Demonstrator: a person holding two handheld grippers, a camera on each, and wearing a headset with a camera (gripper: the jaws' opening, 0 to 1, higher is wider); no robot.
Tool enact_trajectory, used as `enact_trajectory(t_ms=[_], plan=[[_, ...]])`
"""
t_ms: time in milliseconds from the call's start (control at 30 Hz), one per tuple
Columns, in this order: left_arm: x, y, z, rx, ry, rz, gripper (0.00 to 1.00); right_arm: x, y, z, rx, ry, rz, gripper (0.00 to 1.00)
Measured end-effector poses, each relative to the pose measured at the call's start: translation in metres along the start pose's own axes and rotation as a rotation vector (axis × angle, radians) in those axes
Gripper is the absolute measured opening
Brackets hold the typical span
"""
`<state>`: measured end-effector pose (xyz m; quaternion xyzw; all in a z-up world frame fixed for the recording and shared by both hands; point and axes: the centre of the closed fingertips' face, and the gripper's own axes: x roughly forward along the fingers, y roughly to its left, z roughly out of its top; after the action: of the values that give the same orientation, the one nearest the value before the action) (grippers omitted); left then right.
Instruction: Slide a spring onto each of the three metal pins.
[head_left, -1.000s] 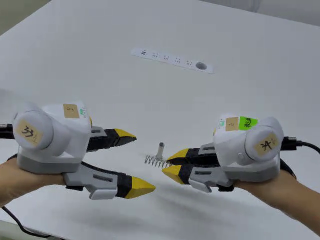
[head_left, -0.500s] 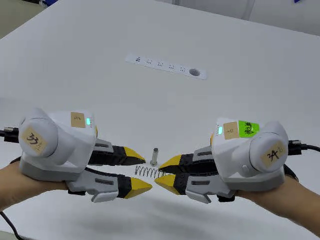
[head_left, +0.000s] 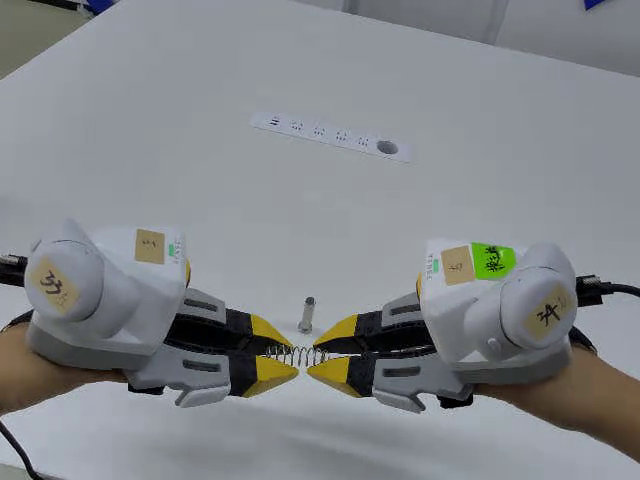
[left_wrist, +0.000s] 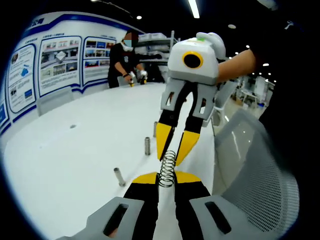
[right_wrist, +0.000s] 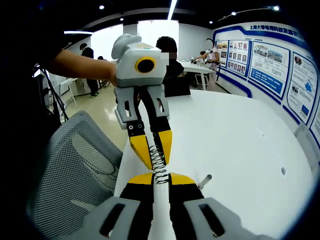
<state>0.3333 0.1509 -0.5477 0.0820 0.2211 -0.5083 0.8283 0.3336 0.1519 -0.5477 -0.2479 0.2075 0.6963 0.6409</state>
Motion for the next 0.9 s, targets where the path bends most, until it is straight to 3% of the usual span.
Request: enact_trajectory(t_ms=[133, 300, 667, 900], plan=[[-0.004, -0.001, 0.007, 0.025, -0.036, -0.002, 0.09, -0.006, -0.002, 0.006, -0.005, -0.034, 0.005, 0.12], [-0.005, -0.001, 0.012, 0.038, -0.051, -0.009, 0.09, -0.01, -0.001, 0.01, -0.043, -0.065, 0.016, 0.13], [-0.007, -0.001, 0.019, 0.047, -0.074, -0.023, 0.09, -0.012, -0.003, 0.012, 0.014, -0.091, 0.033, 0.12], [-0.006, -0.002, 0.019, 0.042, -0.078, -0.022, 0.09, -0.021, -0.003, 0.024, 0.059, -0.156, 0.051, 0.11]])
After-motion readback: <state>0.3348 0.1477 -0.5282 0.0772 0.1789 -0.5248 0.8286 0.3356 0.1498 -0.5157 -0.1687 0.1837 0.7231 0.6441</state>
